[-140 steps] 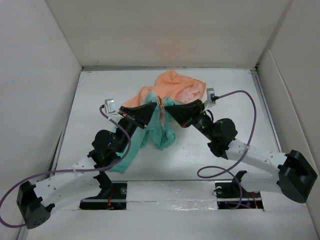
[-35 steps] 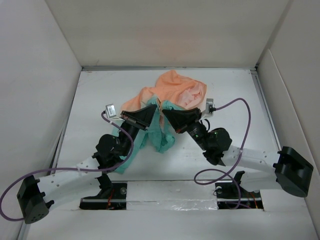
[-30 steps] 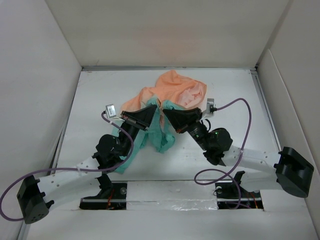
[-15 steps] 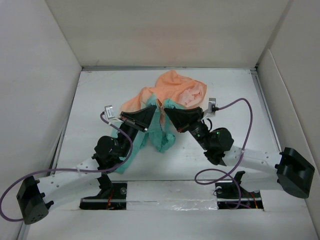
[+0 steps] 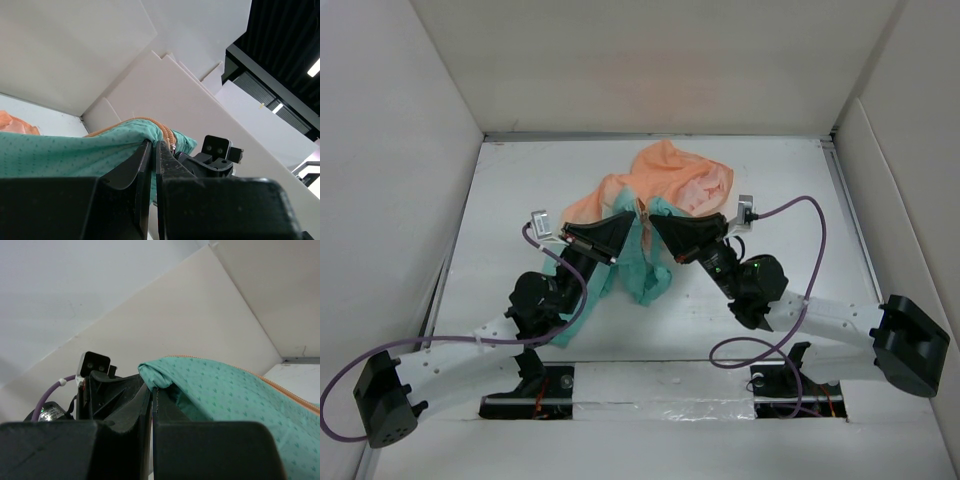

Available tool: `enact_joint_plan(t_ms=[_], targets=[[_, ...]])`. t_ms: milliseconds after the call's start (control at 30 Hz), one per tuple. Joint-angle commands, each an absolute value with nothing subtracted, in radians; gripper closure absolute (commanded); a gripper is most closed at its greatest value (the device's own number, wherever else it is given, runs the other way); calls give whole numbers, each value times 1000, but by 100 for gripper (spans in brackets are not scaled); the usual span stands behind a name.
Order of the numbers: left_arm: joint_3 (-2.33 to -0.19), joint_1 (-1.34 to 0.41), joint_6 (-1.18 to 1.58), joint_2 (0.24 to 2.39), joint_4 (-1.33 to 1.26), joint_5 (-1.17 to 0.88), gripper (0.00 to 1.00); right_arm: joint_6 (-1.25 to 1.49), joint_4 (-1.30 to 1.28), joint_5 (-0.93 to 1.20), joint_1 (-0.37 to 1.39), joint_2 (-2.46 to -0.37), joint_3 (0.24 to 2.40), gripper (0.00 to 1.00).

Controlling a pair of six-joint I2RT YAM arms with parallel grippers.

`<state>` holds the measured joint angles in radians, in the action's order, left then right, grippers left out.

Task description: Zip up the jacket

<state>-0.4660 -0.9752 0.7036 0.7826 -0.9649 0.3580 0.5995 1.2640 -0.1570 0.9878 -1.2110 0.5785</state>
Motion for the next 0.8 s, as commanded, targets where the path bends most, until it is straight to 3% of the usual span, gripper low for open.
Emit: enact_joint_plan(t_ms=[0, 767], targets=[[-469, -979, 689, 778, -1057, 337, 100, 600, 1336, -166, 983, -1201, 612, 100], [-469, -979, 683, 793, -1072, 344, 100, 609, 1351, -149, 983, -1193, 600, 100]])
